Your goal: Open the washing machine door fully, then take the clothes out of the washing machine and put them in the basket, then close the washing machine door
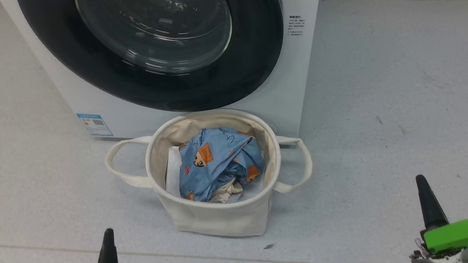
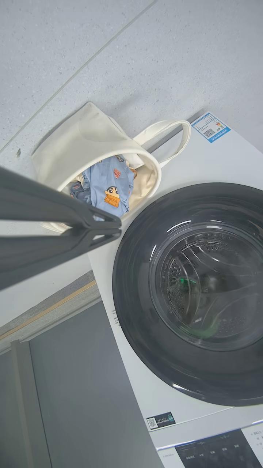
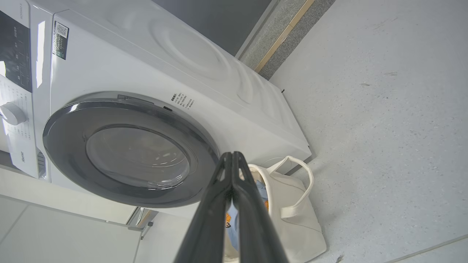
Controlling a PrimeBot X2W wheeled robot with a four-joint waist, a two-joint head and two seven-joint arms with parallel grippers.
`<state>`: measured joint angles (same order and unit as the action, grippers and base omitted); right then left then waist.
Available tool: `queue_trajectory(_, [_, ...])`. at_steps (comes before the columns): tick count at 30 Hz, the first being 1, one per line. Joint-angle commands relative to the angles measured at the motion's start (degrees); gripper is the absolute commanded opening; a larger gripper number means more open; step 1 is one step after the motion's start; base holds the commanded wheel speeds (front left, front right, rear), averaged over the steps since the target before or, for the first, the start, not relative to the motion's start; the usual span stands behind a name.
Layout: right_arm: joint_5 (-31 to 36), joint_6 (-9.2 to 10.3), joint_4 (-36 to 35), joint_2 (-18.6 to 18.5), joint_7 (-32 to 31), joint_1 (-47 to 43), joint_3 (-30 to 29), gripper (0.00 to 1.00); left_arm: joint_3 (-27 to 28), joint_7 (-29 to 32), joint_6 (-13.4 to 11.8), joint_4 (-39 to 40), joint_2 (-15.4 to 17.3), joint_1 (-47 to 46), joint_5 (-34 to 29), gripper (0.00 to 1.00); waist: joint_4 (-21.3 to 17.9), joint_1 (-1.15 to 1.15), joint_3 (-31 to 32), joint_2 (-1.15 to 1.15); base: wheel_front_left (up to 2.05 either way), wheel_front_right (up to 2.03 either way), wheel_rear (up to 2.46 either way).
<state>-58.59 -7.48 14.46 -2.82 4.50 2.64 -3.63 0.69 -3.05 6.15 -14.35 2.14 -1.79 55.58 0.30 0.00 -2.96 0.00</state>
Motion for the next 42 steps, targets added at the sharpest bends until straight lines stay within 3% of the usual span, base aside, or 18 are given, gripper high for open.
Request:
queue_trajectory(1, [-2.3,-0.01,-1.5,-1.1,-0.8,2.4,0.4,0.00,1.5,0.5,0.6,1.4,0.8,-2.7,2.3,0.00,0.0,0.00,0.1,0.00,0.00,0.00,0.00])
queue_trajectory(42, [-27.8,-0.01,-0.7,-1.2,-7.7,3.2,-0.9,0.00,4.6,7.3,1.2,0.6,1.0,-4.0,29.4,0.00,-0.2,0.00,2.2,0.00,0.00,0.00,0.00])
